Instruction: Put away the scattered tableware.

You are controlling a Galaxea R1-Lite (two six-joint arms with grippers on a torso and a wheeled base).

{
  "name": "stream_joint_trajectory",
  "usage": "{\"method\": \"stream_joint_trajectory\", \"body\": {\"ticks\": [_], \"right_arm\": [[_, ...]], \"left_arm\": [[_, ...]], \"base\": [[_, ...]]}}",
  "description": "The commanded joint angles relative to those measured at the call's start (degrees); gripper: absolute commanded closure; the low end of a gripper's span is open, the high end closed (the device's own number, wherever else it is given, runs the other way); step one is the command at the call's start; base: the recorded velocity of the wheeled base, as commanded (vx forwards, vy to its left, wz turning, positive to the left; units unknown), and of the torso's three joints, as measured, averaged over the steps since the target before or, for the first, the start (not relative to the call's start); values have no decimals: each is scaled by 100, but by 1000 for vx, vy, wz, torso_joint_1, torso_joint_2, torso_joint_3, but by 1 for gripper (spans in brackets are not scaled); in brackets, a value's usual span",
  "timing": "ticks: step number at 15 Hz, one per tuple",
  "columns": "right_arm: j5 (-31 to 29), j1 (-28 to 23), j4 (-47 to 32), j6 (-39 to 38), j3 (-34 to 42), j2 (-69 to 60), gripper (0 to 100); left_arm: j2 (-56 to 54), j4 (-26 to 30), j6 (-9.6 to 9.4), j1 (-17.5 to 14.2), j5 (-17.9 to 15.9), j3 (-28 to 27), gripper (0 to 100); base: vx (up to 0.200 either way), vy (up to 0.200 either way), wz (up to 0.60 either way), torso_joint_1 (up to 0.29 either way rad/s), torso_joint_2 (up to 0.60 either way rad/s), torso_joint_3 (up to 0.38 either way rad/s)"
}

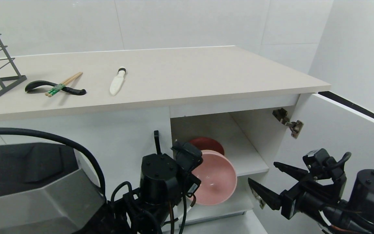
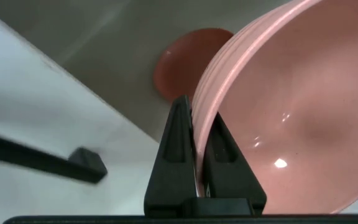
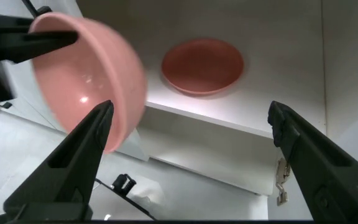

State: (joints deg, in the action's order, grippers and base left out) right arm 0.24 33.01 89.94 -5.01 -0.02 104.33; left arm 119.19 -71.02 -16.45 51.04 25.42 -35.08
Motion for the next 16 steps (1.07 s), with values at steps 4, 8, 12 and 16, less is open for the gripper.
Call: {"method": "stream_joint_trajectory", "body": {"ticks": [4,8,12,16], "right_arm": [[2,-5,6,-9,-6,53,0],[2,-304,6,-18,-50,44,0],[-42,-489,6,-88,-217,167,0],[-86,-621,6,-299,-630,176,0]], "left_arm": [[1326,-1898,-438,222,16,-614,100],[1230,-1898,-491,283,7,-833,100],[948,-1898,-491,292,-301,-1106,100],[808,-1898,-491,327,-503,-1185,100]], "base": [[0,0,0,0,0,0],[0,0,0,0,0,0],[0,0,0,0,0,0],[0,0,0,0,0,0]]}}
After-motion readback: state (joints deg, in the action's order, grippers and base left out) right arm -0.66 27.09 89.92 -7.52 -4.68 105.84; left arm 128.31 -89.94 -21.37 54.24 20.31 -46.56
